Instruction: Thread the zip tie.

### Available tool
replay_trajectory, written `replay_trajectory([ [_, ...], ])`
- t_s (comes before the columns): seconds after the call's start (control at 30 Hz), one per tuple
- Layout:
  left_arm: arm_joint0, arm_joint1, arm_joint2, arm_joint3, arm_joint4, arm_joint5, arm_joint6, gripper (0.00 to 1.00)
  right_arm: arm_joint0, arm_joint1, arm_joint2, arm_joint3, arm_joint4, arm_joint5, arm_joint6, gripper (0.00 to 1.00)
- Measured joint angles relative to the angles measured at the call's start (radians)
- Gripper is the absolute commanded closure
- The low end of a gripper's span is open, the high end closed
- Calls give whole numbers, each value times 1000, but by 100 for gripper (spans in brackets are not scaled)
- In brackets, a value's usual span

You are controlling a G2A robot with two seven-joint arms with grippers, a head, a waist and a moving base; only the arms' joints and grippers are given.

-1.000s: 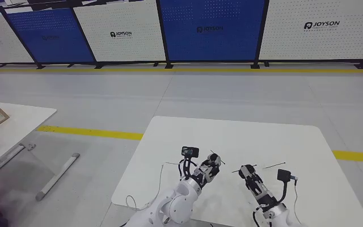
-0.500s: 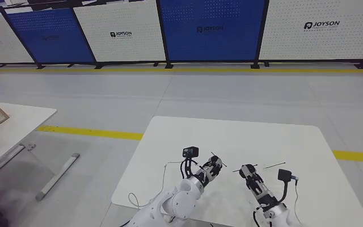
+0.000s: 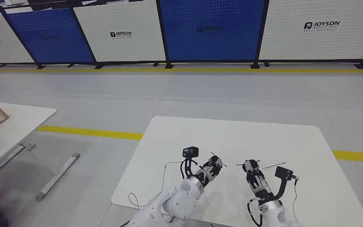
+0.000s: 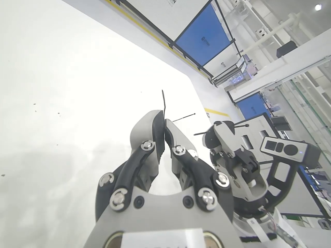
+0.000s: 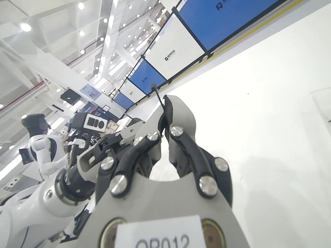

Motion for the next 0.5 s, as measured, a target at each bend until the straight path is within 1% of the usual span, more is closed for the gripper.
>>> replay_trajectory([
  [0.17,0,0,0,0,0,0,0,100,0,0,0,0,0,0,0,100],
  [0.23,0,0,0,0,0,0,0,100,-7,0,5,-2,11,-21,8,100],
  [0.33,0,0,0,0,0,0,0,100,-24,2,22,9,25,-103,32,100],
  [0.37,0,0,0,0,0,0,0,100,-27,3,25,20,27,-143,41,100],
  [0.43,0,0,0,0,0,0,0,100,-30,1,25,42,33,-188,34,100],
  [0.5,0,0,0,0,0,0,0,100,-30,-5,18,67,41,-225,3,100],
])
